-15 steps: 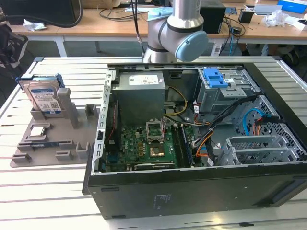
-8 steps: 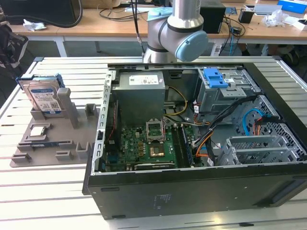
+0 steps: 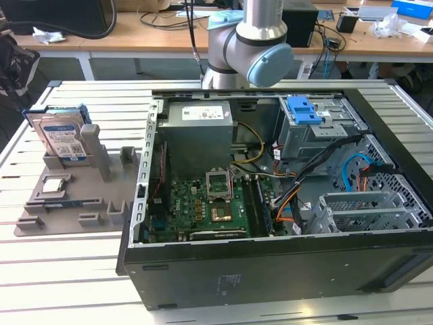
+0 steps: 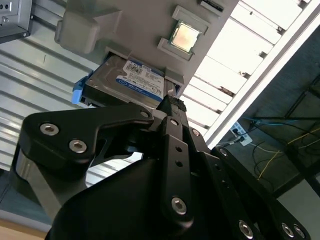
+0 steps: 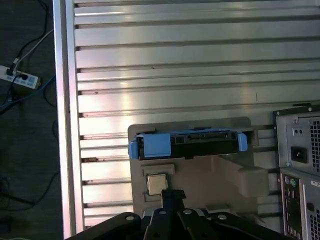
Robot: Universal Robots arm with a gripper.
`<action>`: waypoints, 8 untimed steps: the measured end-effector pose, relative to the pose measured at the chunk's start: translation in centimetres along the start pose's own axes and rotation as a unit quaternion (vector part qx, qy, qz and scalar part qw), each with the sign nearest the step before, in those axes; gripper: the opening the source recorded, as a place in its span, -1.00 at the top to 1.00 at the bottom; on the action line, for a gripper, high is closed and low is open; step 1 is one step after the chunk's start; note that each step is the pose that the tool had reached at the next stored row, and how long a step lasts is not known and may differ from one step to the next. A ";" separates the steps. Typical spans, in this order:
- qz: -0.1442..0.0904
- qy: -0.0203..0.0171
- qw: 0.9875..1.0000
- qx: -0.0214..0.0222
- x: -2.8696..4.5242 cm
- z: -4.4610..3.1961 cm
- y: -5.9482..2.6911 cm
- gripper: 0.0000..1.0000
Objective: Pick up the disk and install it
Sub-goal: 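Pick up the disk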
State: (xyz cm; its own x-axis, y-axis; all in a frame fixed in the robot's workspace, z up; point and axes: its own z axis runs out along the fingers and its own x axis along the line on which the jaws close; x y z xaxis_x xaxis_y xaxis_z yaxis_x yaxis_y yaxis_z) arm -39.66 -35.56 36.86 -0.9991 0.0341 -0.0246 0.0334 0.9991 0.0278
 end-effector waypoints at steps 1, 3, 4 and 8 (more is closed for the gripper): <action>-0.018 0.000 1.000 0.000 -0.01 0.00 -0.01 0.79; -0.037 0.001 0.999 -0.001 0.00 0.00 -0.01 0.79; -0.054 0.001 0.999 -0.001 0.00 0.00 0.00 0.79; -0.122 0.003 0.993 -0.003 0.00 0.00 0.00 0.79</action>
State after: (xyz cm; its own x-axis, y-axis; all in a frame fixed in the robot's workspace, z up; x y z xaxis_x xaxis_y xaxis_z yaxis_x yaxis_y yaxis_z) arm -39.66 -35.56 36.86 -0.9777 -0.2085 -0.0246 -0.2091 0.9775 0.0278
